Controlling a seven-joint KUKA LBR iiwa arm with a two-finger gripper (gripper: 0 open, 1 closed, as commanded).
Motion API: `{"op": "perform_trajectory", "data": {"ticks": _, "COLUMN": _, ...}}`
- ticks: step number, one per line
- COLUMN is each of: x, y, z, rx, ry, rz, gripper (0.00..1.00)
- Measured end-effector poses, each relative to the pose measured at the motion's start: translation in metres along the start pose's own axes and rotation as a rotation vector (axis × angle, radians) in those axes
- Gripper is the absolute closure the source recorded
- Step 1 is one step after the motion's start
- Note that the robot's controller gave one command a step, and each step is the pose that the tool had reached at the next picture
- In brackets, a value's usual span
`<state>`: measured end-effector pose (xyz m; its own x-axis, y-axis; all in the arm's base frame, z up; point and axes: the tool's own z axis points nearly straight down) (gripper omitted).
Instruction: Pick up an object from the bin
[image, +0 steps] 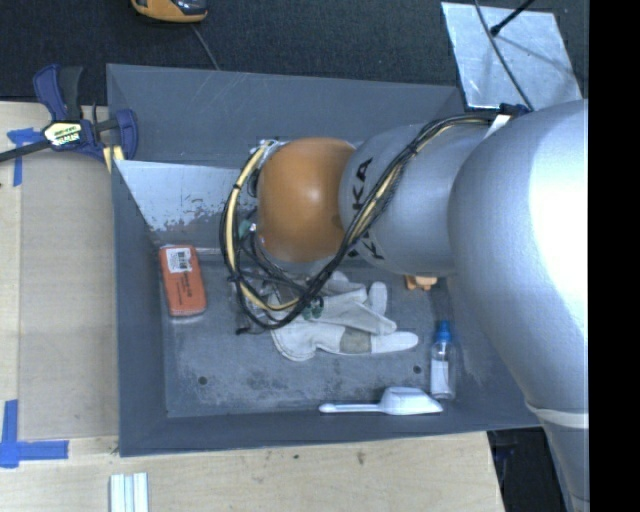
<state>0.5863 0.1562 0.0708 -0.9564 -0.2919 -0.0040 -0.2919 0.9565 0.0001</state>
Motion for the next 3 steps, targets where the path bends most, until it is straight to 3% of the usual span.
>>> {"op": "perform_trajectory", "data": {"ticks": 1, "x": 0.000, "y": 0.000, "z": 0.000, "rx": -0.001, "ry": 0.001, "rz": 0.001, "gripper": 0.00}}
{"op": "perform_trajectory", "data": {"ticks": 2, "x": 0.000, "y": 0.000, "z": 0.000, "rx": -0.001, "ry": 0.001, "rz": 0.001, "gripper": 0.00}}
{"op": "perform_trajectory", "data": {"ticks": 3, "x": 0.011, "y": -0.009, "z": -0.041, "rx": -0.001, "ry": 0.004, "rz": 0.021, "gripper": 0.00}}
